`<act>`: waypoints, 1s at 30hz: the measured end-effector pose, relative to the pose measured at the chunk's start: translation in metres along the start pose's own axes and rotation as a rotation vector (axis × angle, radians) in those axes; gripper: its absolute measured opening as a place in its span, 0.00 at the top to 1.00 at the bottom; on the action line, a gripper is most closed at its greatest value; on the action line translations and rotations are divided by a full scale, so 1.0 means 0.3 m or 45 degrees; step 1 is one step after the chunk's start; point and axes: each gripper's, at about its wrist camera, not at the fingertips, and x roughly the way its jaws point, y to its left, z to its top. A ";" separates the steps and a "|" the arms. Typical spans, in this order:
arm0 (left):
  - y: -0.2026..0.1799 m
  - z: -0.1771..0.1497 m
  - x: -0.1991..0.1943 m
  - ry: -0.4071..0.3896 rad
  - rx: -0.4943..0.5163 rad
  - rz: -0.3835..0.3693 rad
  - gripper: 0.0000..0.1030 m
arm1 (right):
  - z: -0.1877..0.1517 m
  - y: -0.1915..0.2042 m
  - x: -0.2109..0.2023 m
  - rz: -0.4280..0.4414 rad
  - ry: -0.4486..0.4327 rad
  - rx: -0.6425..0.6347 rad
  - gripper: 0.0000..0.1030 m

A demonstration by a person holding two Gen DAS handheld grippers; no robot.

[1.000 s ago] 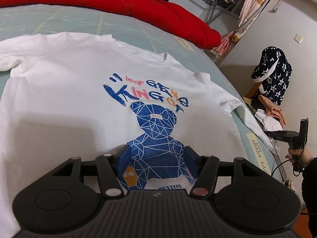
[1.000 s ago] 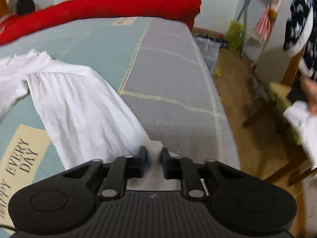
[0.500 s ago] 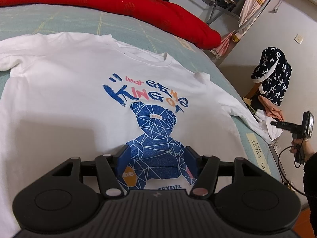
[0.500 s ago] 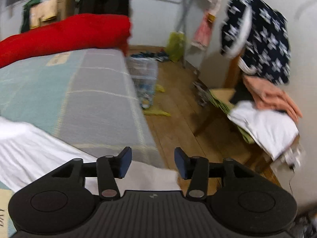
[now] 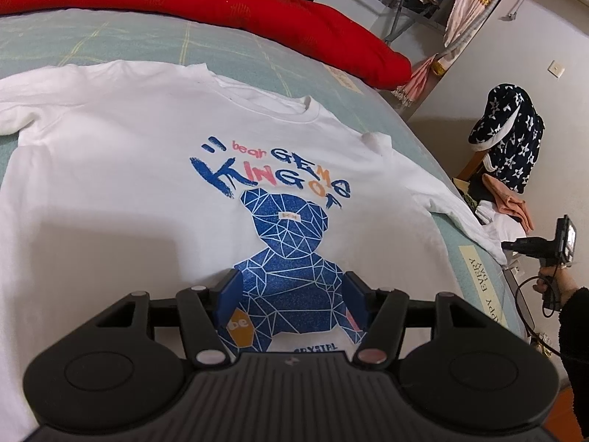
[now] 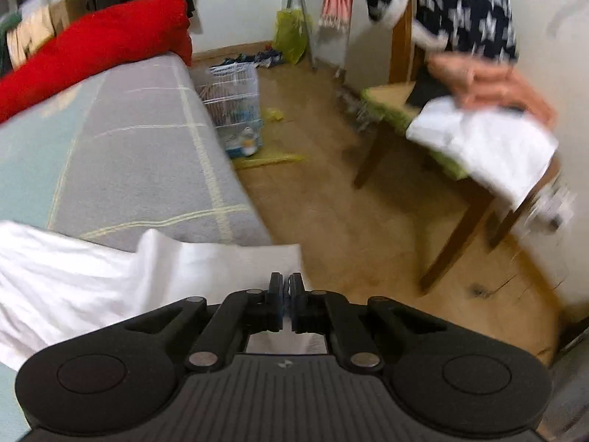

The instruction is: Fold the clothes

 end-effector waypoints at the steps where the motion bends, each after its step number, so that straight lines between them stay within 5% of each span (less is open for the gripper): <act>1: 0.001 0.000 0.000 -0.001 -0.001 -0.001 0.41 | 0.008 -0.016 -0.009 -0.024 -0.013 0.015 0.94; 6: 0.004 0.001 0.002 -0.002 -0.003 -0.007 0.41 | 0.008 -0.074 -0.031 -0.170 0.034 0.084 0.93; 10: 0.005 0.004 0.003 0.001 -0.003 -0.010 0.41 | 0.016 -0.035 -0.062 -0.291 0.050 0.055 0.78; 16: 0.006 -0.001 0.002 -0.008 -0.010 -0.013 0.41 | 0.057 0.152 -0.089 0.036 0.030 -0.049 0.62; 20: 0.006 -0.001 0.004 -0.012 -0.016 -0.013 0.41 | 0.057 0.216 0.032 0.020 0.132 -0.031 0.62; 25: 0.005 -0.001 0.005 -0.011 -0.006 -0.014 0.40 | 0.053 0.168 0.074 -0.099 0.067 0.133 0.55; 30: 0.002 -0.001 0.007 -0.017 -0.005 -0.023 0.35 | 0.024 0.304 -0.076 0.105 -0.028 0.001 0.45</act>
